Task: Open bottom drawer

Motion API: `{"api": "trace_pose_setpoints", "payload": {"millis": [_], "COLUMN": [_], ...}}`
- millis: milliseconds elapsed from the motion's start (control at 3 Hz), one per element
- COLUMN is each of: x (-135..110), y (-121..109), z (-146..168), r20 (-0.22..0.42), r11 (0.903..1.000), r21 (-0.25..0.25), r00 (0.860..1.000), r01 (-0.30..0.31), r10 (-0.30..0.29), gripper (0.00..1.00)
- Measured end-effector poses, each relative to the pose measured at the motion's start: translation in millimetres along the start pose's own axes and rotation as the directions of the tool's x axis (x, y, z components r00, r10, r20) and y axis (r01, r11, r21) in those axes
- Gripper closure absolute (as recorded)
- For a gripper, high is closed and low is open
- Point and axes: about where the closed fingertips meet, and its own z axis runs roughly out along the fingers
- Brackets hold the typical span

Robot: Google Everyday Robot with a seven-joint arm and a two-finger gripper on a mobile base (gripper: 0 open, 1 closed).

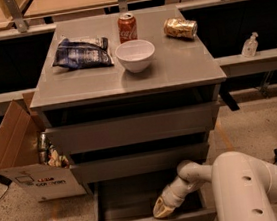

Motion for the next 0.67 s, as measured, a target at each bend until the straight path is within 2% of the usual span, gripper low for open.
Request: {"api": "trace_pose_setpoints", "payload": {"millis": [333, 667], "x": [-8.9, -14.0], "y": [18.6, 28.5], "z": [7.3, 4.6], "r20": [0.062, 0.115], "r11": [0.9978, 0.9954], "r21": [-0.066, -0.095], "r00": [0.998, 0.993], "r01": [-0.010, -0.008], "r10": [0.014, 0.019], "gripper": [1.00, 1.00]}}
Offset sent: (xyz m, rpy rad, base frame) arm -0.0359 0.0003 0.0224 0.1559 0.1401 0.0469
